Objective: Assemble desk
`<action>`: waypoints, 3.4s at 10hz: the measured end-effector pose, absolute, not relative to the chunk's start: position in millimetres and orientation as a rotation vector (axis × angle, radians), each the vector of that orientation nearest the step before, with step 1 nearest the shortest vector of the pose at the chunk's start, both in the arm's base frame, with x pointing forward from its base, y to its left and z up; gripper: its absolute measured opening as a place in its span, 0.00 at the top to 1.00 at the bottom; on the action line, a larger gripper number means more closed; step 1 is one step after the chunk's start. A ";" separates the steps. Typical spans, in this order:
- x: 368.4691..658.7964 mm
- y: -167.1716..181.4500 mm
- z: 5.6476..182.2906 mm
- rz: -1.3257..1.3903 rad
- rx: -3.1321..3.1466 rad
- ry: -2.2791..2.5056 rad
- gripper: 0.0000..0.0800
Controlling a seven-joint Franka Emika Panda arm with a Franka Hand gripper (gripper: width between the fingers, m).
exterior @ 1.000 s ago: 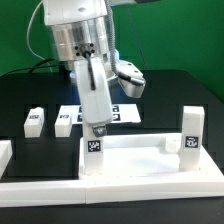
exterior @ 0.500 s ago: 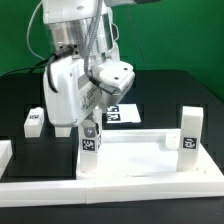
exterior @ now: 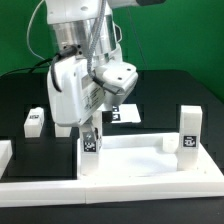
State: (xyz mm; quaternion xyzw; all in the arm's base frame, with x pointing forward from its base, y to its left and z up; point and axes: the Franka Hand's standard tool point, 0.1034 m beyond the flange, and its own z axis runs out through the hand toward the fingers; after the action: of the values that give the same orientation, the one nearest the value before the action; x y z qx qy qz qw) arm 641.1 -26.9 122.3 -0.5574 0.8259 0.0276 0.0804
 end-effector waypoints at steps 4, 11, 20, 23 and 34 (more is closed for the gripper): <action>636.3 -9.3 135.8 0.092 -1.706 2.428 0.19; 560.2 30.9 106.3 0.184 -1.826 2.429 0.19; 524.3 43.1 48.9 0.023 -1.959 2.364 0.19; 529.2 47.9 27.9 -0.100 -2.008 2.295 0.19; 516.7 52.4 17.1 -0.051 -2.104 2.237 0.93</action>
Offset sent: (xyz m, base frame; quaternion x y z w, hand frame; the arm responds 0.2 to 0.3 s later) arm 0.0000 0.0000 0.0000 0.0000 0.0000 0.0000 1.0000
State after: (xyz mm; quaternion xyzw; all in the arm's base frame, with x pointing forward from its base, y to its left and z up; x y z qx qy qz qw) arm 516.7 52.4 17.1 -0.6845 0.7280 -0.0167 0.0350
